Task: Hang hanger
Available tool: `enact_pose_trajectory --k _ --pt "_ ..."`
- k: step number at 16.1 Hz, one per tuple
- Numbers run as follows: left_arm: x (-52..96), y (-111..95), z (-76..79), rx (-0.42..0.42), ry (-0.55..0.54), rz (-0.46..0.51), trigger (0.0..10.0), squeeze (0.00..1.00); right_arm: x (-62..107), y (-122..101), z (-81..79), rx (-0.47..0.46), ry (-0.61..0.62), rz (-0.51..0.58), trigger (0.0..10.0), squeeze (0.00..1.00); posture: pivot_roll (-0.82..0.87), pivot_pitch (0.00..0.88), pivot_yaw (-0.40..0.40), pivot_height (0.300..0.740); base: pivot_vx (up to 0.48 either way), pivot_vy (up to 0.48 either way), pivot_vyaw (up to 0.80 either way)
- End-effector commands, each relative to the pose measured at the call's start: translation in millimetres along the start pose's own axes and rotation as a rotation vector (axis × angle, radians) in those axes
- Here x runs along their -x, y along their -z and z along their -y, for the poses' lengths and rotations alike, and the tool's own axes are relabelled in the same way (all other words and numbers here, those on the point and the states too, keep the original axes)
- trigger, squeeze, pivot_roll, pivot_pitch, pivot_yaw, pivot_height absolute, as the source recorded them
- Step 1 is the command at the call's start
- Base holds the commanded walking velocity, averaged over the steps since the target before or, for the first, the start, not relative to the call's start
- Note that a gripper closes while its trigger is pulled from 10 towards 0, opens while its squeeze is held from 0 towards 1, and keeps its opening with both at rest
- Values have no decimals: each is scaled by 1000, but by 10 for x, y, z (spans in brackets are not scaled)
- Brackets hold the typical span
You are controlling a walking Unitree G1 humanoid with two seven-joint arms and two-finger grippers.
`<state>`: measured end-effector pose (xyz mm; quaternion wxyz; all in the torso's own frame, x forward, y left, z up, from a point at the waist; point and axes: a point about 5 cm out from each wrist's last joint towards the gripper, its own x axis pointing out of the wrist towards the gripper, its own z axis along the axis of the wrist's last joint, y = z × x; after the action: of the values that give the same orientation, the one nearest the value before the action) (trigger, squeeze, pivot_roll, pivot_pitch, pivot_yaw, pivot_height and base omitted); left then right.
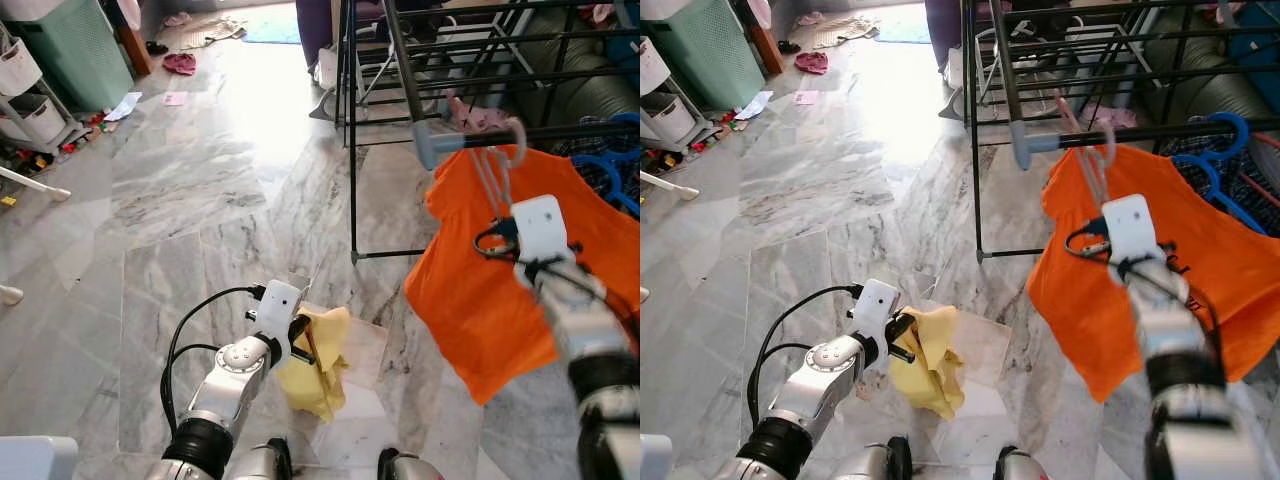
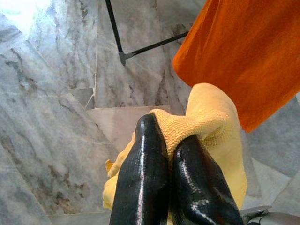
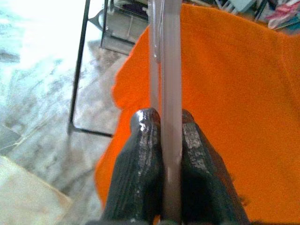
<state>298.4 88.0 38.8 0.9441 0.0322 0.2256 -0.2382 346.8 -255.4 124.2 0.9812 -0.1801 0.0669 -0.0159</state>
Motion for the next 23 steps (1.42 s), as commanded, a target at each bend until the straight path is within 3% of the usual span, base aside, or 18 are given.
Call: enact_pose_trajectory --k 1,2,3,4,5,10,12,13,16,18,19,21,23 --pt "-8 -26 -8 -23 0 10 10000 0 29 23 -46 -22 5 6 0 0 -118 140 89 740 0 0 0" --pt "-15 -40 -5 -25 3 16 10000 0 66 35 -113 -37 -3 15 0 0 -118 138 91 740 0 0 0" --pt "-16 -46 -6 -24 6 21 10000 0 89 61 -159 -41 -13 10 627 0 -117 136 91 740 0 0 0" --pt "-12 -55 -12 -20 8 29 10000 0 138 120 -252 -42 -36 2 4863 0 -114 136 89 740 0 0 0" --pt "-6 -64 -24 -16 3 40 10000 0 184 188 -320 -33 -52 -16 10000 0 -112 137 86 740 0 0 0" --pt "81 -235 -193 -22 -45 174 10000 0 475 419 -468 -29 -207 -71 10000 0 -107 149 79 740 0 0 0" --pt "132 -318 -239 -56 -44 222 10000 0 588 451 -445 -29 -261 -73 10000 0 -108 154 79 740 0 0 0" --pt "247 -396 -330 -91 -96 281 10000 0 723 464 -365 -22 -281 -65 10000 0 -110 162 78 740 0 0 0" --pt "388 -272 -420 -89 -175 267 10000 0 891 411 -386 -106 -254 -30 10000 0 -103 160 62 740 0 0 0" --pt "453 -106 -483 -47 -253 217 10000 0 974 371 -498 -174 -232 -11 10000 0 -94 155 63 740 0 0 0" --pt "517 33 -529 -9 -313 172 10000 0 1060 312 -644 -232 -243 1 10000 0 -87 146 65 740 0 0 0" --pt "563 103 -556 7 -348 157 10000 0 1138 281 -766 -244 -279 -17 10000 0 -79 127 67 740 0 0 0" --pt "576 77 -598 -3 -387 162 10000 0 1102 260 -765 -258 -256 -33 10000 0 -65 115 61 740 0 0 0"
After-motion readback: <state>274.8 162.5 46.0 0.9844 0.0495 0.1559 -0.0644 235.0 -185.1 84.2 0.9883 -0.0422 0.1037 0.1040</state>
